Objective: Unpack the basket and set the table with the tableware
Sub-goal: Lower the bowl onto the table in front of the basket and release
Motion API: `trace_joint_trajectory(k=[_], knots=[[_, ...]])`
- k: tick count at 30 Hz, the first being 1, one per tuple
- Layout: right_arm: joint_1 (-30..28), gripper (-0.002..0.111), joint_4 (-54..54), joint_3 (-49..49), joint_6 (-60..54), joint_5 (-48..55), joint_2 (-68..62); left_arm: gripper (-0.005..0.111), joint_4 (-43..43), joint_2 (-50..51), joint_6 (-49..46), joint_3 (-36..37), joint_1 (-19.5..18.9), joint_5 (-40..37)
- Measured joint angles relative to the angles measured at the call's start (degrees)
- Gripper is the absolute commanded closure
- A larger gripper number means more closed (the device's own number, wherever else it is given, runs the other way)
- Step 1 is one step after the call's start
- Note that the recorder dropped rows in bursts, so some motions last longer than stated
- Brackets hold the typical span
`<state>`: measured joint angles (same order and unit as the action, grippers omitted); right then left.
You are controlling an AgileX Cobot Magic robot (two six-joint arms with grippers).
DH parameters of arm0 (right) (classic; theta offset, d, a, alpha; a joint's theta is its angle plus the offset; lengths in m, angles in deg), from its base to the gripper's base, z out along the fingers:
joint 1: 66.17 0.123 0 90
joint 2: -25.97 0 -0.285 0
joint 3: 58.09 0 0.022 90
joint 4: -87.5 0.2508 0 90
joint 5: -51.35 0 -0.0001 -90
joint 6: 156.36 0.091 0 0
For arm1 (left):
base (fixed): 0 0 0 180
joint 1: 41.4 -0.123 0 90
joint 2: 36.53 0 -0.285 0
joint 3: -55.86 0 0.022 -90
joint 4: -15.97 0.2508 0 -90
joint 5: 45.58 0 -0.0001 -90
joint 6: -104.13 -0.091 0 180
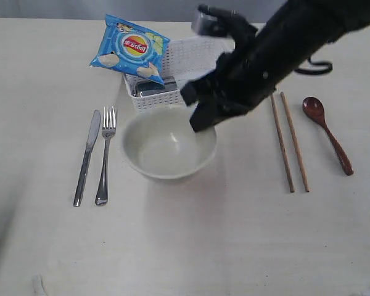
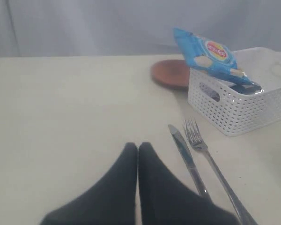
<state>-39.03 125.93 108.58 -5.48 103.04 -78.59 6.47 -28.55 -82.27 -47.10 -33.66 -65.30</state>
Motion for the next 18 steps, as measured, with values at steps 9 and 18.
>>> trace_joint_trajectory(k=[9,18], knots=[[0.42,0.109,12.52,-9.88,-12.84,-7.57,-3.27,0.107,0.0,0.0,0.0,0.0,0.0,0.0],[0.42,0.108,17.7,-9.96,-16.49,-11.32,-6.95,0.107,0.0,0.0,0.0,0.0,0.0,0.0]])
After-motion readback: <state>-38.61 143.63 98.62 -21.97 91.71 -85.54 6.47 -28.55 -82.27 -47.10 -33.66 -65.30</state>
